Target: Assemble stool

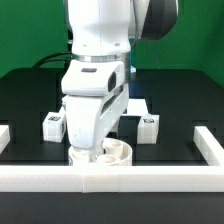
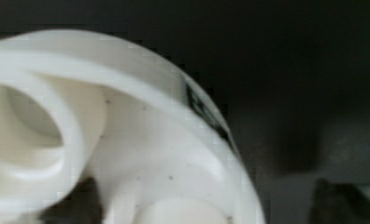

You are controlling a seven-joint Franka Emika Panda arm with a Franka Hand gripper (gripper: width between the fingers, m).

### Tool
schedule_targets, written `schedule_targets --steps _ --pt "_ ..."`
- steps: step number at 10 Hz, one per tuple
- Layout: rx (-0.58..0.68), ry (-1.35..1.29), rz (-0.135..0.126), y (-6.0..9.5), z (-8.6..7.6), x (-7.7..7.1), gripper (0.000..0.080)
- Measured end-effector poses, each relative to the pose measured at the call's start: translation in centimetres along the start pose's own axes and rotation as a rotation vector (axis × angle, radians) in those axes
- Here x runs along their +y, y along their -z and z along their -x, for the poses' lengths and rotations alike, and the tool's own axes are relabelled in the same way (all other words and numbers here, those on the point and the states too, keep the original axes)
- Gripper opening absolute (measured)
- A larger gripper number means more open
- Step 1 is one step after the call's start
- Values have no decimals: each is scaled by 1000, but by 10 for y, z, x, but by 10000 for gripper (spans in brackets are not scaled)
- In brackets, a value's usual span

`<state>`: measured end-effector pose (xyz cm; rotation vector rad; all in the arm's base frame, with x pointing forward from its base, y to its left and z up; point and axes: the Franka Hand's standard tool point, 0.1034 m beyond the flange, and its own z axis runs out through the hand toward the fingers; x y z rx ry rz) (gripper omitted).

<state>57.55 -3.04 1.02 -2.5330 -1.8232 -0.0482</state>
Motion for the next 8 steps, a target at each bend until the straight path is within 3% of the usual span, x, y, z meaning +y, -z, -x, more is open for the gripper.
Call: schedule_targets --steps 1,2,3,4,5,8 --pt "0 0 0 0 0 0 388" --pt "-2 -1 -5 -1 1 -1 388" --pt "-10 -3 -25 -1 4 -7 205" --pt "-13 -1 -37 -1 4 -10 205" --pt "-13 -2 -34 -1 4 -9 50" --pt "-12 -2 -33 -1 4 -8 29"
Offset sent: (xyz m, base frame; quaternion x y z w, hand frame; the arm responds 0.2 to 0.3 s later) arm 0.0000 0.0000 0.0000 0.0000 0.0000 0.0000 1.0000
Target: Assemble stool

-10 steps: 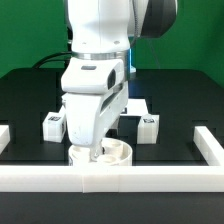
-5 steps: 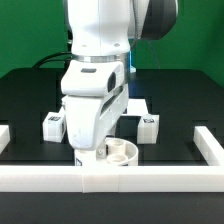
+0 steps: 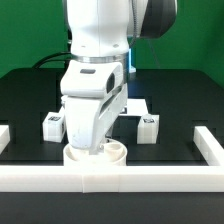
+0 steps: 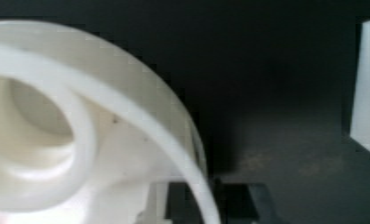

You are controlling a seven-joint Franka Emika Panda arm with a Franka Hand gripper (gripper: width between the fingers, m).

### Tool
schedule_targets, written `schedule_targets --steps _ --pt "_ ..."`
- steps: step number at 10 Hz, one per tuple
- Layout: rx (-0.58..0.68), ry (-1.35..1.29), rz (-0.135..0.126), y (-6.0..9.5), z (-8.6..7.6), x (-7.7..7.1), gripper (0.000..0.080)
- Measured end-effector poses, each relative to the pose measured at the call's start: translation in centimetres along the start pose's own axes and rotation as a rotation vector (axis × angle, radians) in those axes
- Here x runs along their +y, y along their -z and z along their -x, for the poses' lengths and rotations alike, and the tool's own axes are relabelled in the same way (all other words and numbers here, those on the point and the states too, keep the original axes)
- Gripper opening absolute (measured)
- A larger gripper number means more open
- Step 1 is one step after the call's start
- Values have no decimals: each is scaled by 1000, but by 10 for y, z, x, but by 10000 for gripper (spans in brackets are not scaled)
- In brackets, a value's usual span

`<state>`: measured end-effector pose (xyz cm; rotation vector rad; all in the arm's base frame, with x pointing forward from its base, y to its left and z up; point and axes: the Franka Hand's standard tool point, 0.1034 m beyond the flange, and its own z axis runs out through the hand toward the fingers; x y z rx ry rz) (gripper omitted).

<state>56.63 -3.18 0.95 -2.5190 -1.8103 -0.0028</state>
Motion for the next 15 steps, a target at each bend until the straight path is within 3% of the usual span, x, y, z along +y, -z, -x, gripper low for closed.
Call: schedule_targets --steps 5,15 --pt "1 -4 2 0 -4 -1 29" --pt "25 -30 6 -3 -123 -35 29"
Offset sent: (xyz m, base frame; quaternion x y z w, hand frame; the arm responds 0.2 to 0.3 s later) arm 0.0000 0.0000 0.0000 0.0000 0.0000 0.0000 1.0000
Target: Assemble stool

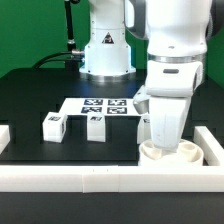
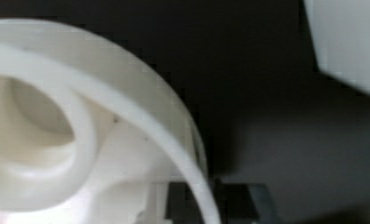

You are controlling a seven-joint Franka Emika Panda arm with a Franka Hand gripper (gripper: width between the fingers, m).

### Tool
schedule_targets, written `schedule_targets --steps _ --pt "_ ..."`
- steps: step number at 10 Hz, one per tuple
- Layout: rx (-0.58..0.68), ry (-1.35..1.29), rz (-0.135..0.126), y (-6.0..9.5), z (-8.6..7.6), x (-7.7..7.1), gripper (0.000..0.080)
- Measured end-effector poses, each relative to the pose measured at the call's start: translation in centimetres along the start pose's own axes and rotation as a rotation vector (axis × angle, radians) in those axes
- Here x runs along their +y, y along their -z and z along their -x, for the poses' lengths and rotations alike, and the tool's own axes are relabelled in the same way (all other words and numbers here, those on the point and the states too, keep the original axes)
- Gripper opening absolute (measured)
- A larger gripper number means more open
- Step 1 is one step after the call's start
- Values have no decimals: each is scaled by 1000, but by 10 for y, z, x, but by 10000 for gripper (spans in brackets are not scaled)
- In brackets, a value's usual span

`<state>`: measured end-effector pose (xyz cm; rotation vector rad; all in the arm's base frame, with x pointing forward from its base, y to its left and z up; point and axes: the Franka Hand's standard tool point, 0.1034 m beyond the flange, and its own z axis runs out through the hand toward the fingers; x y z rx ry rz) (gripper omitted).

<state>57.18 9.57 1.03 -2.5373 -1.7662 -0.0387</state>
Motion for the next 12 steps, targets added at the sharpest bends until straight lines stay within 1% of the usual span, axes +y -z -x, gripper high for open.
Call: schedule_targets --steps 1,2,6,7,8,9,10,11,12 --pt "2 -6 1 0 -7 -2 29" --pt "1 -24 3 0 -11 -3 29" --pt "-1 -30 2 0 -7 -2 29" --pt "-8 -32 -6 2 -5 -3 106" --pt "-8 -34 -1 9 -5 0 245" --pt "-8 -36 2 16 -5 2 245" --pt "-9 -41 7 24 -3 5 428" --pt "-11 -46 9 33 0 9 559" --pt "-11 -51 15 40 3 12 559"
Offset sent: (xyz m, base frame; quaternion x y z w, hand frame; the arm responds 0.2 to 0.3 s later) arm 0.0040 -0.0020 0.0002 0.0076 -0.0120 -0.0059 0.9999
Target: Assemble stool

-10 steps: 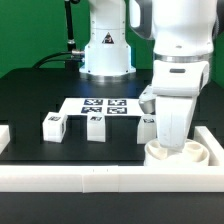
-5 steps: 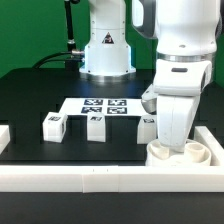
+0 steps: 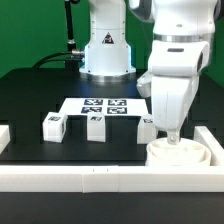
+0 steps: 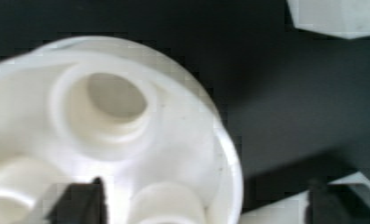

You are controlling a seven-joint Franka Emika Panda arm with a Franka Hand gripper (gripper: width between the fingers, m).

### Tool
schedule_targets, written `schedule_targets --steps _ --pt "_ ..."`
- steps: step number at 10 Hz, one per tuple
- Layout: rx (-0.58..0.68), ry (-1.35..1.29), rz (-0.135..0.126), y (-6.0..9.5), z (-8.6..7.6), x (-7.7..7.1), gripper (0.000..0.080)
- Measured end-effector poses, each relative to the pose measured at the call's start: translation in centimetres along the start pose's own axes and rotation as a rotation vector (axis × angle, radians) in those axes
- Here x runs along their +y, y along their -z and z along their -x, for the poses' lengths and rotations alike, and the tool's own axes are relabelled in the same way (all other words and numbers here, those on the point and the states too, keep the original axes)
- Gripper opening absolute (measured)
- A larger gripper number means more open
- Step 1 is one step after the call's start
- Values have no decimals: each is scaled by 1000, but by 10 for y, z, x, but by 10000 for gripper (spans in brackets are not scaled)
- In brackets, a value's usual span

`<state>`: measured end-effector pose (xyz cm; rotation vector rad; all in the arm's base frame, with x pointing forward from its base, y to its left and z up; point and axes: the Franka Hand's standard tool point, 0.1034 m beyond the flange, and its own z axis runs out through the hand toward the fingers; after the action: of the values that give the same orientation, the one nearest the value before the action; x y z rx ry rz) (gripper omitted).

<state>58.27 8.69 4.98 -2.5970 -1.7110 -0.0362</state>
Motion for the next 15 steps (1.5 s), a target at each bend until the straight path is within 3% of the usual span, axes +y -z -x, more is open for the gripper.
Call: schedule_targets --steps 1,3,6,10,12,15 --pt "-1 -2 7 6 9 7 630" --pt "-5 -35 14 15 40 17 644" --pt "-1 -87 21 12 82 6 649" --pt "3 -233 17 12 77 6 649" --pt "11 -453 11 11 76 5 649" --pt "25 -906 -8 5 69 -12 649"
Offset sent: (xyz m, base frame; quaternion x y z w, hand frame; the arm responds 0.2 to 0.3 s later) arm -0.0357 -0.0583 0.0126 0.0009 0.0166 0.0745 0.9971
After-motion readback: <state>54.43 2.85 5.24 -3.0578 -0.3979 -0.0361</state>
